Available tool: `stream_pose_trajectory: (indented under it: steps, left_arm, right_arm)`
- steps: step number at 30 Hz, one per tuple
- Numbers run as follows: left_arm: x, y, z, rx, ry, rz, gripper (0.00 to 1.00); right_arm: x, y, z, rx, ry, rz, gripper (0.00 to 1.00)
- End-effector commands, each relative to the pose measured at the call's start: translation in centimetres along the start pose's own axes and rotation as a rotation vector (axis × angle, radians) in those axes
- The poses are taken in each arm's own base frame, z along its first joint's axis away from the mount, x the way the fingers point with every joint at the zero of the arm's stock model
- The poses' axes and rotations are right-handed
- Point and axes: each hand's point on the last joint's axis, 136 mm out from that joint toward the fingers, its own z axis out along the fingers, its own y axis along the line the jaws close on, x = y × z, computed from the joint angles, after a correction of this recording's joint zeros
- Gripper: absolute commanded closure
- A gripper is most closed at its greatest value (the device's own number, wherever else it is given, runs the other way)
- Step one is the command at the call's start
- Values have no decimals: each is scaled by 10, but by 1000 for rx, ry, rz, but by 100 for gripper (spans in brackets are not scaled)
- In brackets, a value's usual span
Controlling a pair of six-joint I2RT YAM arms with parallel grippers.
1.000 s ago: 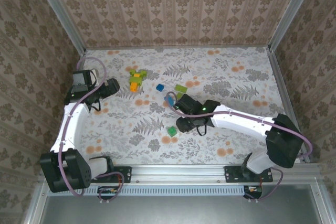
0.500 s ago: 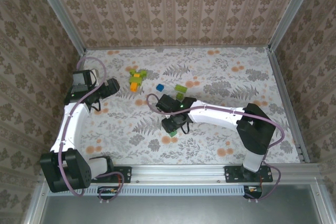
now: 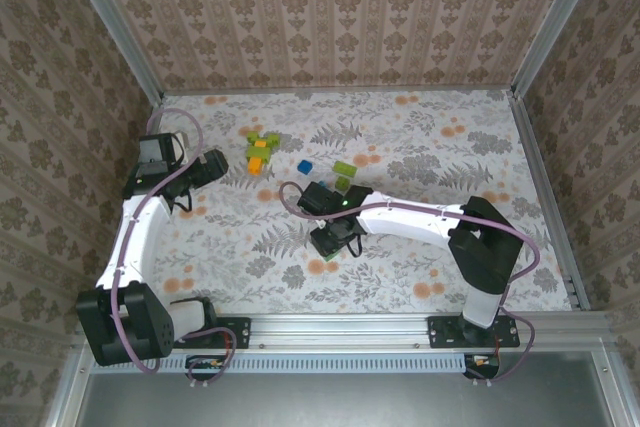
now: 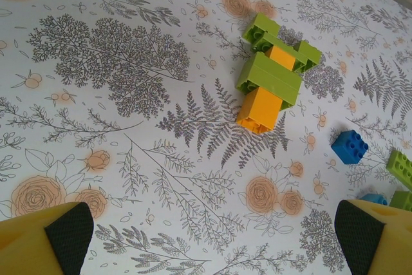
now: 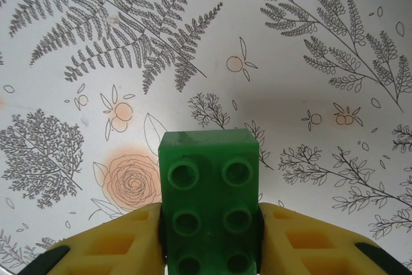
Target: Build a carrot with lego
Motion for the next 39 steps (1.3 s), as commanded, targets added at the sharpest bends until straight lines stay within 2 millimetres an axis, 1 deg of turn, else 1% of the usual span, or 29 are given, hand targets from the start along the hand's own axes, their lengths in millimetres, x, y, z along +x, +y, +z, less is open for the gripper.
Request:
stream_pose_trajectory:
  steps: [1, 10, 21, 29, 39]
  left_arm:
    - [2, -4, 2, 17, 8, 20, 0]
    - [2, -4, 2, 16, 10, 21, 0]
    - [2, -3, 3, 13, 10, 20, 0]
    - [3, -3, 2, 14, 10, 20, 0]
    - [3, -3, 2, 16, 11, 19, 0]
  right_arm:
    - [8, -1, 8, 24, 41, -5, 63]
    - [15, -3, 14, 38, 82, -10, 63]
    - [34, -6, 12, 68, 127, -15, 63]
    - [40, -7, 18, 94, 143, -7, 63]
    - [53, -10, 23, 123, 166, 6, 63]
